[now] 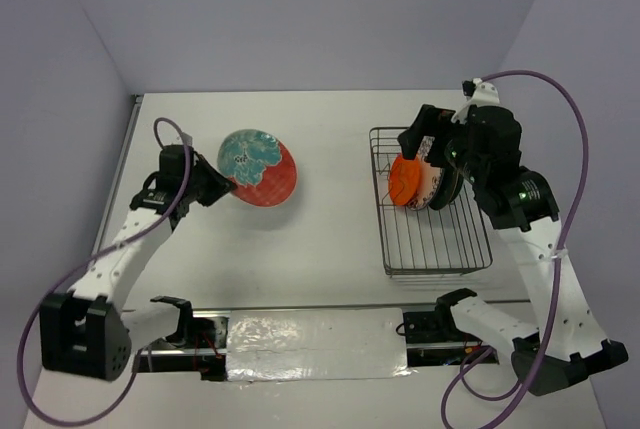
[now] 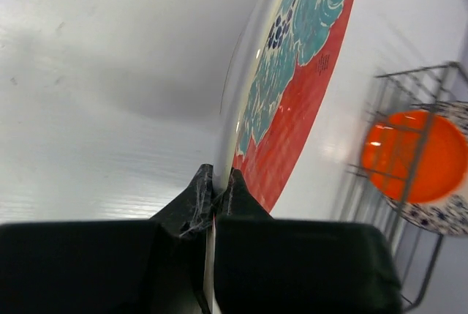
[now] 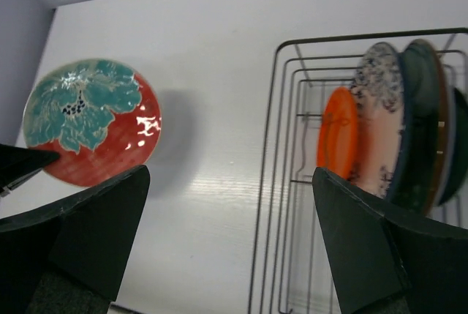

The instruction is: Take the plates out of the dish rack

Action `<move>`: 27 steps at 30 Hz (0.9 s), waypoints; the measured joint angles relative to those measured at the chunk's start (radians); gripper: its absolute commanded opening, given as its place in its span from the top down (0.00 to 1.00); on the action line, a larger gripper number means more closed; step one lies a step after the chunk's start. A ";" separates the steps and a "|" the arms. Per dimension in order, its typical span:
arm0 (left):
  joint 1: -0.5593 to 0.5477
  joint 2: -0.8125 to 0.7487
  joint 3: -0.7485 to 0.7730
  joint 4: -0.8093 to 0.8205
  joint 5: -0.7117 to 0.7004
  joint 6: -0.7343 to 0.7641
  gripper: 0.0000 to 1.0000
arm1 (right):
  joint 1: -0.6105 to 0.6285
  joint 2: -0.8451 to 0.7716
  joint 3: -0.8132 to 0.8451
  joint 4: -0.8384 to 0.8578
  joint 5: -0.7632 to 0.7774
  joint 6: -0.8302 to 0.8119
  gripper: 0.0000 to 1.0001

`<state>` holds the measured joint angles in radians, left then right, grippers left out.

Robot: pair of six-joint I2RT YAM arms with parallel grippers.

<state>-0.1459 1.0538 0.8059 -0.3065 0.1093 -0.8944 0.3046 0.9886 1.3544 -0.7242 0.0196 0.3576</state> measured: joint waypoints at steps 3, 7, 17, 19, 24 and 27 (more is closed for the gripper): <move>0.034 0.146 -0.004 0.027 0.021 0.002 1.00 | 0.000 0.010 0.043 -0.048 0.076 -0.038 0.01; 0.066 0.270 -0.011 0.068 0.053 0.002 1.00 | 0.000 0.026 0.046 -0.092 0.106 -0.078 0.01; 0.114 0.469 0.011 0.275 0.166 -0.029 0.83 | -0.002 0.275 0.138 -0.194 0.343 -0.170 0.07; 0.116 0.532 0.047 0.311 0.198 -0.037 0.68 | -0.009 0.381 0.212 -0.232 0.414 -0.183 0.14; 0.122 0.615 0.073 0.335 0.204 -0.046 0.16 | -0.028 0.588 0.289 -0.266 0.489 -0.212 0.20; 0.132 0.615 0.077 0.295 0.189 -0.045 0.00 | -0.034 0.637 0.288 -0.295 0.505 -0.222 0.24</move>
<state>-0.0143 1.6684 0.8825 -0.0113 0.2981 -0.9398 0.2710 1.6260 1.6424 -1.0195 0.5247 0.1356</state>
